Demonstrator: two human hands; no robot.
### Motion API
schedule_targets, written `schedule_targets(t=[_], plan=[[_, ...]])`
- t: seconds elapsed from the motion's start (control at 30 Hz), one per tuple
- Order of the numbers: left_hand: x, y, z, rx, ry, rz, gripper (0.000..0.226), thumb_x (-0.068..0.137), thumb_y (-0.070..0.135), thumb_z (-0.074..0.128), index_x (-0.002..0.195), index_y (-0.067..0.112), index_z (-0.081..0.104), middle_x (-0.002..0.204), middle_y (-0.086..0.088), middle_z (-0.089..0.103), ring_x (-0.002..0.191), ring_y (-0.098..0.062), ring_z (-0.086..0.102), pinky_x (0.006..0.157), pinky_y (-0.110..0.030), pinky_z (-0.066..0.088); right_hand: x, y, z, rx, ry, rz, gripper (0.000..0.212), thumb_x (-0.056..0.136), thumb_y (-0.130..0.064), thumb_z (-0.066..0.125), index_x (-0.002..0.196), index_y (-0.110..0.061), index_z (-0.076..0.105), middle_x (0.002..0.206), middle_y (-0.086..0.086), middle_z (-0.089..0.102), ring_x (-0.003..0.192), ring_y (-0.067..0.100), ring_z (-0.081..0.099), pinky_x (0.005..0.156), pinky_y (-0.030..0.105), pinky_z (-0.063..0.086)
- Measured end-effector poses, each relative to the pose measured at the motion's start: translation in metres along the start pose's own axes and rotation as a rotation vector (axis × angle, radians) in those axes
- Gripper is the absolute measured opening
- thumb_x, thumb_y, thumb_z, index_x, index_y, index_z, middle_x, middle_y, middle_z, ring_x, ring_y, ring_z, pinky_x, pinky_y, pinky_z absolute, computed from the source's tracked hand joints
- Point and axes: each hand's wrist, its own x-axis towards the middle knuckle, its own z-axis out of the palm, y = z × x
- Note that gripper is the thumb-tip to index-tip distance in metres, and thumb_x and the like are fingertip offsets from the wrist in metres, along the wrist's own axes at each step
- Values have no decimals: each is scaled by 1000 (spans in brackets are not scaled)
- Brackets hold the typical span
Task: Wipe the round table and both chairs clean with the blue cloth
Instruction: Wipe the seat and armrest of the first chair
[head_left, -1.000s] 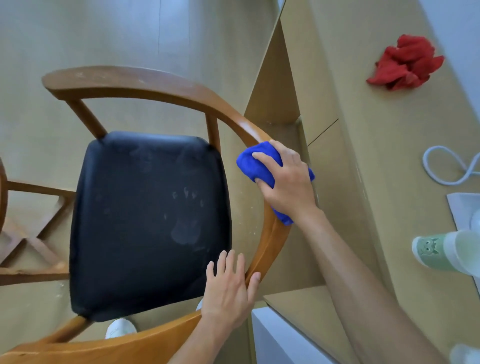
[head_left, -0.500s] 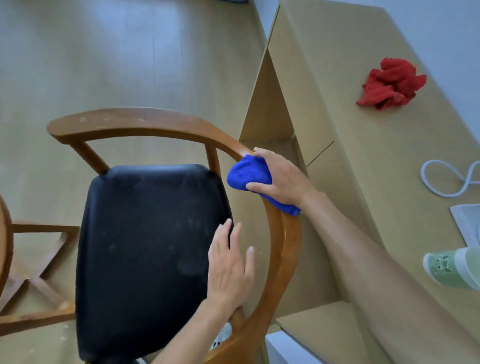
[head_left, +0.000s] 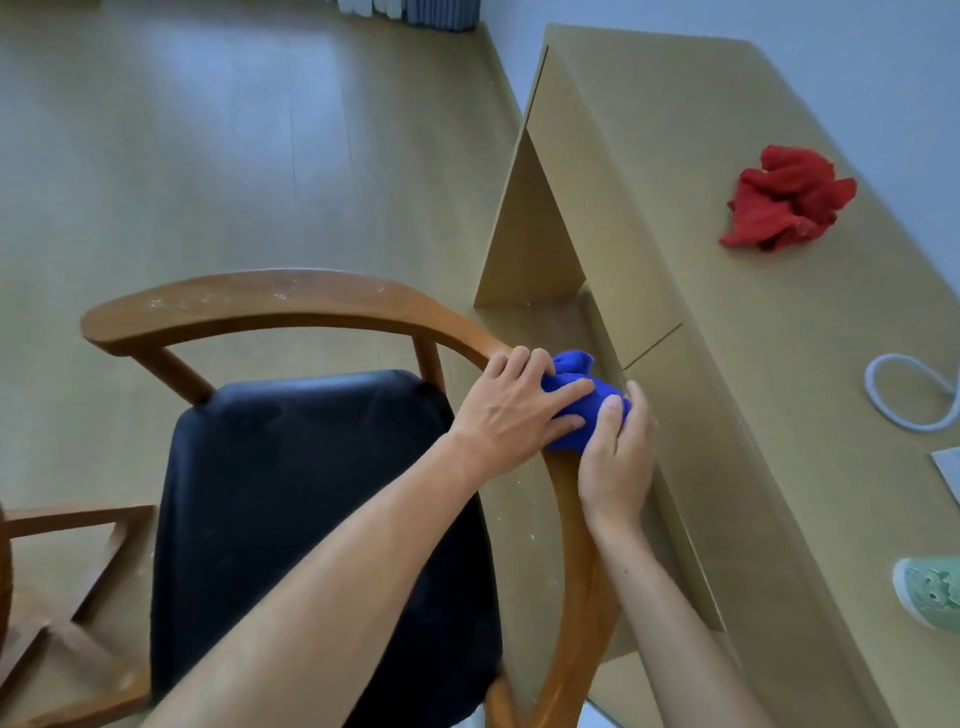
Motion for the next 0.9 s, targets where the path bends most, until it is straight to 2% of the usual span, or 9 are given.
schedule_targets(t=[0.07, 0.13, 0.23, 0.3, 0.4, 0.47, 0.63, 0.73, 0.9], plan=[[11, -6, 4, -25, -12, -245, 45, 100, 49, 26, 128, 21, 48, 121, -13, 48, 112, -32, 41, 94, -39, 30, 9, -9, 7, -48, -68, -56, 44, 103, -28, 35, 142, -9, 38, 143, 11, 44, 130, 19, 40, 89, 4, 24], [19, -22, 12, -81, -32, -405, 43, 102, 43, 28, 127, 13, 46, 132, -15, 43, 130, -33, 32, 107, -40, 23, 15, -18, 16, -133, -159, -87, 44, 102, -31, 35, 140, -11, 42, 143, 9, 45, 130, 19, 41, 94, 11, 27], [22, -56, 22, -243, -11, -375, 43, 103, 33, 33, 134, 5, 39, 152, -12, 30, 146, -27, 17, 120, -38, 7, 21, -31, 36, -295, -266, -119, 37, 102, -30, 34, 125, -13, 56, 128, 7, 58, 117, 22, 52, 98, 35, 38], [22, -67, 28, -318, -5, -319, 43, 103, 31, 34, 140, 9, 35, 156, -9, 24, 146, -25, 18, 121, -38, 6, 24, -38, 51, -376, -281, -137, 33, 101, -26, 34, 115, -12, 60, 117, 7, 63, 106, 24, 56, 93, 38, 41], [23, -70, 38, -206, 14, -242, 46, 103, 33, 31, 149, 29, 26, 156, -6, 25, 143, -25, 23, 120, -44, 9, 31, -45, 67, -448, -281, -110, 25, 95, -18, 39, 109, -9, 58, 107, 10, 65, 97, 28, 56, 86, 38, 40], [29, -79, 40, -167, 52, -298, 42, 102, 32, 37, 144, 31, 38, 149, -8, 37, 137, -28, 33, 118, -46, 11, 36, -45, 75, -530, -340, -136, 29, 92, -16, 43, 117, -8, 55, 110, 11, 64, 101, 30, 56, 89, 38, 40], [33, -122, 34, 18, 156, -369, 19, 93, 28, 53, 104, 21, 67, 115, -6, 63, 108, -29, 57, 110, -54, 31, 50, -53, 111, -701, -502, -316, 50, 86, -38, 53, 130, -13, 46, 115, 4, 64, 120, 26, 49, 108, 44, 31], [27, -149, 26, 111, 239, -344, 14, 89, 22, 58, 87, 16, 71, 107, -6, 69, 95, -31, 64, 99, -55, 43, 62, -59, 131, -669, -596, -332, 54, 84, -51, 51, 128, -22, 44, 111, -1, 62, 114, 25, 52, 103, 44, 35], [20, -167, 19, -31, 292, -375, 27, 91, 9, 47, 110, 6, 67, 116, -16, 65, 97, -37, 62, 100, -52, 43, 64, -50, 143, -909, -615, -372, 63, 81, -64, 48, 126, -22, 36, 110, 3, 54, 100, 26, 58, 82, 38, 44]])
